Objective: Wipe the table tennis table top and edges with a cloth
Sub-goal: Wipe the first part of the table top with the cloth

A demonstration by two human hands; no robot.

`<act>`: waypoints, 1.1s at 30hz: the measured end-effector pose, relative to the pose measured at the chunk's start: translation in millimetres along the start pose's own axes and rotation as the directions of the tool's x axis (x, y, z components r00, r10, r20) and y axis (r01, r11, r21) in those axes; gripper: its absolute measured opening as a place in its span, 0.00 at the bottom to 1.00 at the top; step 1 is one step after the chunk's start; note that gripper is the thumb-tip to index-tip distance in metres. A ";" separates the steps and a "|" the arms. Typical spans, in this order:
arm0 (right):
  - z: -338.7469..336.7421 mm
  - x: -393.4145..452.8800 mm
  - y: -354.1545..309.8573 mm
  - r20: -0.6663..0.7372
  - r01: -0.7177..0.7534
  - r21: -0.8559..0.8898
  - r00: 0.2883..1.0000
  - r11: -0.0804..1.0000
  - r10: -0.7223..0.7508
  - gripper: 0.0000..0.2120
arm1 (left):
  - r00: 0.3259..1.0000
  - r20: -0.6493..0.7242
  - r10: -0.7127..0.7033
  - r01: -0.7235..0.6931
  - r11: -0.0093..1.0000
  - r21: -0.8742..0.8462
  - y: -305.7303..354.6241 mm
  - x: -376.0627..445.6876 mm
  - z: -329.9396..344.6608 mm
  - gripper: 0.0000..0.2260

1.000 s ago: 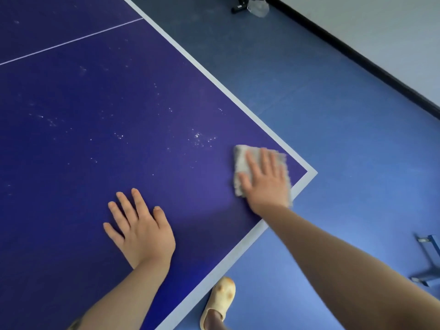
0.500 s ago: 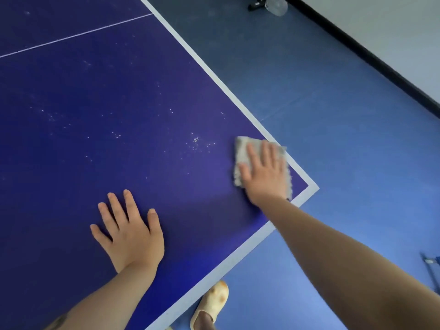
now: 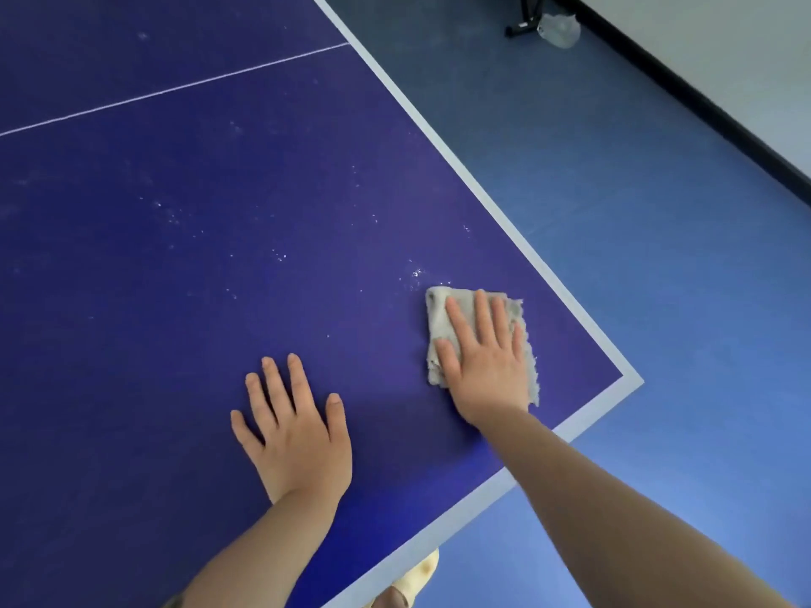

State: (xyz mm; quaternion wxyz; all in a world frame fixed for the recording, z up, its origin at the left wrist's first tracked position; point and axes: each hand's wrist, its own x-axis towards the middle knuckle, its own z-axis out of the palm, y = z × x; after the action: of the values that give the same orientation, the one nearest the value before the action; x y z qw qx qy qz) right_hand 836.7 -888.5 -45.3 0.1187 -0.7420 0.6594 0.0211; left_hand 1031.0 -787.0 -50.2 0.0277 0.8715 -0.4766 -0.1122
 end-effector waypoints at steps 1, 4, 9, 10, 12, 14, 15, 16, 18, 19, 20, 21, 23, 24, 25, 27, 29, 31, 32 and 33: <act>0.9 -2.6 10.5 -0.022 -0.117 0.009 0.993 0.993 0.117 0.33 | 0.999 -0.008 0.033 -0.033 0.999 -0.013 -4.7 0.8 -2.5 0.27; 13.0 -45.7 3.5 -0.126 -0.232 0.026 0.964 0.972 0.233 0.31 | 0.983 -0.071 0.166 -0.171 0.983 -0.067 -35.3 16.4 -9.5 0.23; 29.8 -78.5 -84.1 -0.045 0.275 -0.059 0.959 0.959 -0.278 0.27 | 0.978 -0.084 0.190 -0.193 0.981 -0.034 -69.5 41.4 -15.3 0.23; 29.2 -60.8 -93.7 -0.040 0.340 -0.084 0.938 0.937 -0.344 0.26 | 0.976 -0.089 0.201 -0.203 0.979 -0.008 -69.8 41.9 -14.1 0.24; 22.9 -18.2 -97.3 -0.050 0.357 -0.117 0.930 0.927 -0.364 0.26 | 0.977 -0.081 0.199 -0.200 0.980 -0.006 -68.2 44.1 -11.5 0.24; 13.4 10.6 -77.5 -0.003 0.204 -0.062 0.979 0.977 -0.205 0.30 | 0.981 -0.065 0.182 -0.183 0.983 -0.013 -68.3 43.1 -9.4 0.24; 10.2 13.6 -63.9 0.008 0.083 -0.024 0.997 0.996 -0.083 0.32 | 0.980 -0.072 0.184 -0.185 0.983 -0.002 -69.0 42.6 -8.8 0.24; 8.8 9.7 -52.2 0.000 -0.022 0.007 1.000 1.000 0.022 0.33 | 0.978 -0.075 0.194 -0.193 0.981 0.012 -69.5 42.6 -8.5 0.25; 10.7 -15.5 -46.8 -0.074 -0.113 -0.016 0.991 0.993 0.112 0.32 | 0.977 -0.068 0.203 -0.202 0.979 0.018 -70.1 43.6 -7.8 0.26; 16.2 -33.2 -54.4 -0.106 -0.095 -0.042 0.990 0.995 0.090 0.31 | 0.976 -0.067 0.207 -0.206 0.978 0.013 -70.1 43.8 -7.3 0.26; 20.9 -49.5 -67.7 -0.111 -0.040 -0.063 0.993 0.997 0.032 0.29 | 0.975 -0.068 0.212 -0.212 0.977 0.006 -70.2 43.7 -7.6 0.26; 26.1 -60.8 -84.0 -0.102 0.045 -0.068 0.993 0.997 -0.052 0.28 | 0.974 -0.068 0.217 -0.218 0.976 -0.002 -70.4 43.8 -7.0 0.27; 31.2 -58.1 -115.5 -0.041 0.232 -0.075 0.971 0.970 -0.235 0.26 | 0.972 -0.070 0.226 -0.227 0.974 -0.008 -71.5 44.1 -6.5 0.27; 28.6 -43.6 -127.0 -0.017 0.302 -0.088 0.952 0.949 -0.304 0.26 | 0.970 -0.076 0.230 -0.231 0.973 -0.006 -71.6 44.2 -6.1 0.27; 26.2 -24.2 -133.9 -0.020 0.349 -0.117 0.935 0.930 -0.354 0.26 | 0.970 -0.081 0.231 -0.232 0.973 -0.005 -71.2 45.0 -5.8 0.27; 16.4 14.5 -131.4 -0.011 0.311 -0.131 0.949 0.941 -0.315 0.29 | 0.969 -0.085 0.232 -0.233 0.972 -0.008 -70.9 46.8 -4.8 0.27; 5.0 35.8 -106.3 0.049 0.060 -0.066 0.997 0.996 -0.056 0.29 | 0.967 -0.087 0.238 -0.240 0.971 -0.013 -72.1 47.3 -4.3 0.27; -1.4 28.9 -77.7 0.033 -0.214 0.009 0.976 0.977 0.213 0.28 | 0.965 -0.084 0.249 -0.251 0.968 -0.018 -73.4 46.9 -4.8 0.27; -0.9 16.3 -70.6 0.002 -0.282 0.035 0.959 0.959 0.283 0.29 | 0.965 -0.082 0.250 -0.253 0.967 -0.021 -73.7 46.5 -5.7 0.27; 4.6 -0.5 -71.6 -0.043 -0.294 0.036 0.954 0.955 0.296 0.30 | 0.965 -0.081 0.251 -0.253 0.967 -0.027 -73.7 46.3 -6.4 0.27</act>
State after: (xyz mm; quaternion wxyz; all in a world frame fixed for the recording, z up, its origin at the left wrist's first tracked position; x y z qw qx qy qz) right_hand 907.6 -879.8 -39.0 0.1090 -0.6337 0.7657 0.0111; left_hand 1117.3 -786.0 -63.2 0.0761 0.8069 -0.5799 -0.0829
